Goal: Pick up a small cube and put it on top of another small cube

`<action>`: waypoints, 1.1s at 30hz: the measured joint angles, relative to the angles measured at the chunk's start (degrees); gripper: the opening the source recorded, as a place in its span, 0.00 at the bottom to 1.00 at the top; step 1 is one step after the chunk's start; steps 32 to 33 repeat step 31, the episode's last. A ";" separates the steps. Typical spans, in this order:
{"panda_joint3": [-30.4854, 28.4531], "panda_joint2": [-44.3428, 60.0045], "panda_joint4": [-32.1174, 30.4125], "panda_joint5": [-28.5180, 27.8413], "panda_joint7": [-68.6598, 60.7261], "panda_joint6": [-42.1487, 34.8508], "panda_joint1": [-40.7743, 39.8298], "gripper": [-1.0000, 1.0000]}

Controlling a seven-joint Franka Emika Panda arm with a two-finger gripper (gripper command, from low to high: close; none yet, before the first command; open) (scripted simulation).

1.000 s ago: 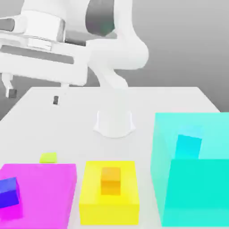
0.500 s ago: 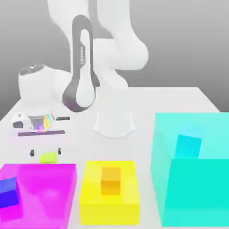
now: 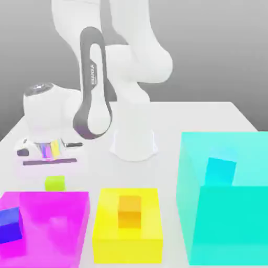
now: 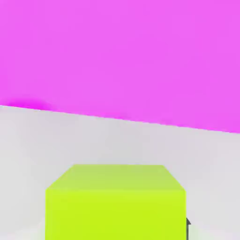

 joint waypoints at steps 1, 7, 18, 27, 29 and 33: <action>-0.63 -2.13 -0.40 -2.73 1.90 -1.66 -0.22 0.00; 2.88 -3.10 6.99 -3.27 14.33 -10.05 -4.83 0.00; 6.61 0.88 25.49 -2.62 42.07 -24.66 -0.25 0.00; 7.10 8.97 34.08 -1.92 56.65 -25.00 1.89 1.00; 7.10 8.97 34.08 -1.92 56.64 -25.00 1.89 1.00; 7.10 8.97 34.08 -1.92 56.64 -25.00 1.89 1.00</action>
